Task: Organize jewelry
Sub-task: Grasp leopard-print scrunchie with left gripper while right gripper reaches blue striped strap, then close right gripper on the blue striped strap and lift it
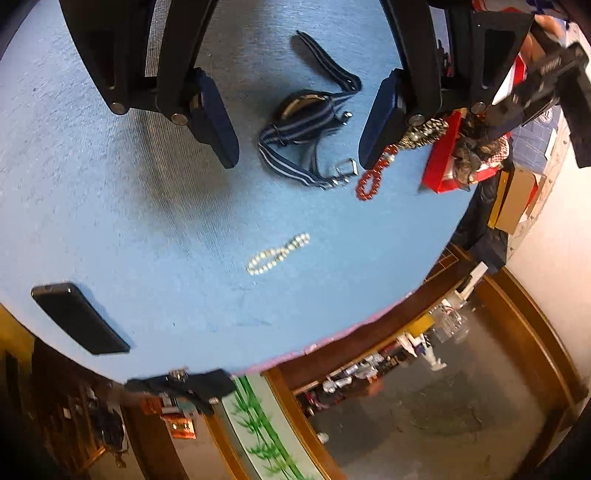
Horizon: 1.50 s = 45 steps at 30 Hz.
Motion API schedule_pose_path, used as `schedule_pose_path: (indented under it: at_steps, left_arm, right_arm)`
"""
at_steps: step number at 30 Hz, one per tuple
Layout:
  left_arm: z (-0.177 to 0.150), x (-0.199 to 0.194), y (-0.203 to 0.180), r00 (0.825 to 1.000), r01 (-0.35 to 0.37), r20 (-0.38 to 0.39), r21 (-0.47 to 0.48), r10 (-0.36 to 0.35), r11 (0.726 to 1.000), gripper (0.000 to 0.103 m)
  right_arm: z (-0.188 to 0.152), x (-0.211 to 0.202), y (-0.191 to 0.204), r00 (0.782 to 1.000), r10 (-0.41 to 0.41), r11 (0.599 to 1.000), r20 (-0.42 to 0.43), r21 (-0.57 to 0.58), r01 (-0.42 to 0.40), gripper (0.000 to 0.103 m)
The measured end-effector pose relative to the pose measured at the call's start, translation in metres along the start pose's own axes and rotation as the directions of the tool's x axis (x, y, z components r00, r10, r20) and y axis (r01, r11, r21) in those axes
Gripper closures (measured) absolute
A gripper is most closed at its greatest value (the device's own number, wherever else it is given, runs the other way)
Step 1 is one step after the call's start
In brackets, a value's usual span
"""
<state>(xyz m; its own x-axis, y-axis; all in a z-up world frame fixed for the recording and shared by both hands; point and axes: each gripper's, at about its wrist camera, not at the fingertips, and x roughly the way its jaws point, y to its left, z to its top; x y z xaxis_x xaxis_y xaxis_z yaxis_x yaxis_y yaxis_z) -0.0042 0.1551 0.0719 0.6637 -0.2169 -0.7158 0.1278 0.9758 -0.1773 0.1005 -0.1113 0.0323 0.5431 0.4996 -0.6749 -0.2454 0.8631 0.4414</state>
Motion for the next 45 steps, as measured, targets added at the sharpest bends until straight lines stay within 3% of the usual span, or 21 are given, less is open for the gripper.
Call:
schedule_pose_path:
  at_steps: [5,8,16,19,23,25,27,32,36,41,45]
  left_arm:
    - [-0.008,0.006,-0.032,1.0,-0.013,-0.014,0.112,0.015,0.994,0.031]
    - [-0.003,0.018,-0.036,0.998,-0.03,-0.052,0.1,0.036,0.994,0.031]
    - [0.028,0.056,-0.021,0.986,-0.002,-0.168,-0.094,-0.014,0.996,0.033]
    - [0.032,0.072,-0.01,0.975,0.01,-0.214,-0.192,-0.052,0.981,0.051]
    - [0.032,0.09,0.003,0.965,0.037,-0.239,-0.301,-0.113,0.953,0.058]
    - [0.032,0.092,0.006,0.967,0.043,-0.224,-0.323,-0.121,0.945,0.069]
    - [0.032,0.091,0.006,0.969,0.066,-0.204,-0.329,-0.139,0.942,0.092]
    - [0.032,0.084,0.002,0.976,0.108,-0.148,-0.305,-0.159,0.946,0.093]
    - [0.035,0.061,-0.004,0.986,0.137,-0.061,-0.261,-0.158,0.956,0.093]
    - [0.041,0.032,-0.01,0.995,0.093,0.049,-0.198,-0.085,0.976,0.093]
    - [0.044,0.024,-0.011,0.995,0.08,0.079,-0.186,-0.066,0.979,0.093]
  right_arm:
    - [-0.005,0.006,0.007,1.0,-0.005,0.999,-0.027,-0.041,0.003,0.026]
    - [-0.008,0.009,0.011,0.999,-0.023,0.997,-0.035,-0.072,0.021,0.026]
    - [-0.007,0.006,0.009,1.0,-0.022,0.997,-0.018,-0.069,0.021,0.026]
    - [-0.005,0.007,0.009,1.0,-0.014,0.998,-0.019,-0.063,0.012,0.026]
    - [-0.005,0.004,0.011,1.0,-0.003,0.998,-0.011,-0.063,0.003,0.026]
    - [-0.004,0.002,0.011,1.0,0.001,0.998,-0.006,-0.062,-0.001,0.026]
    - [-0.004,0.002,0.012,1.0,0.002,0.998,-0.006,-0.06,-0.002,0.026]
    - [-0.003,0.002,0.01,1.0,0.003,0.999,-0.008,-0.048,-0.004,0.026]
    - [-0.002,0.002,0.01,1.0,-0.003,0.999,-0.007,-0.044,0.003,0.026]
    - [-0.001,0.006,0.009,1.0,-0.019,0.999,-0.019,-0.043,0.018,0.022]
    - [-0.003,0.011,0.011,0.998,-0.039,0.998,-0.039,-0.059,0.037,0.021]
